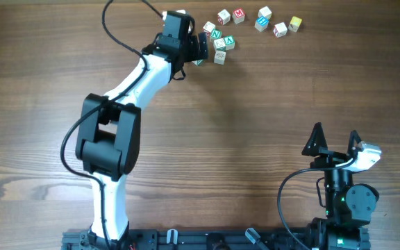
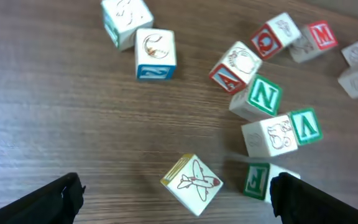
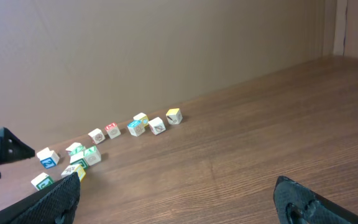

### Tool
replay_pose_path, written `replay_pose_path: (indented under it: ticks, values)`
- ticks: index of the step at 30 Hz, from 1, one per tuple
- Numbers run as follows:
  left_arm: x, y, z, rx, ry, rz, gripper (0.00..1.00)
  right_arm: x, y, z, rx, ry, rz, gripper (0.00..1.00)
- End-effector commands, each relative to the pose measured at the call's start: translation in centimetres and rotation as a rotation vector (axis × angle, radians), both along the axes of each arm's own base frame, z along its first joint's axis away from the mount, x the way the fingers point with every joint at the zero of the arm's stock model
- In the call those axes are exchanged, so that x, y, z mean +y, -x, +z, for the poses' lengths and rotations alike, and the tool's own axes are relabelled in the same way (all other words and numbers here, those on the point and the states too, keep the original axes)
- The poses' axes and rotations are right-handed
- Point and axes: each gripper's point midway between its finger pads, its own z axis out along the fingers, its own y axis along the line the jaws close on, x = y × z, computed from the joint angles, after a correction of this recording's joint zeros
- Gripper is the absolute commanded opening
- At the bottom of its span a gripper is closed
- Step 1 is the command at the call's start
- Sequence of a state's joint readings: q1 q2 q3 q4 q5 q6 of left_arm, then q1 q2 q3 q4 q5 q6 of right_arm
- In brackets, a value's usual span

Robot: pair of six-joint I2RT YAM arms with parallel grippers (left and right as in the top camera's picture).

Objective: Form a tower
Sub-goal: 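Lower the left gripper over the airplane-picture block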

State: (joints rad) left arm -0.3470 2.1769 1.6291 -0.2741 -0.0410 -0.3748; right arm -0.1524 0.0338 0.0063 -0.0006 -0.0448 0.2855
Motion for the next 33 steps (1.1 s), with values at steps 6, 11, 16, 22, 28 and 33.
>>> replay_pose_path:
  ticks: [6,11,16,22,28,33]
  values:
    - [-0.2,-1.3,-2.9,0.026,0.136,0.187,1.0,0.0,0.0,0.0,0.0,0.014,0.005,1.0]
    - [-0.1,-1.0,-6.0,0.072,0.124,0.2,1.0,0.0,0.0,0.0,0.0,0.014,0.005,1.0]
    - [-0.2,-0.7,-7.1,0.093,0.117,0.197,0.94,0.0,0.0,0.0,0.0,0.014,0.005,1.0]
    - [-1.2,0.1,-7.5,0.124,0.123,0.156,0.69,0.0,0.0,0.0,0.0,0.014,0.005,1.0]
    - [-0.6,1.4,-8.2,0.185,0.086,0.16,0.6,0.0,0.0,0.0,0.0,0.013,0.005,0.99]
    - [-0.4,1.7,-6.7,0.169,0.038,0.1,0.77,0.0,0.0,0.0,0.0,0.013,0.005,1.0]
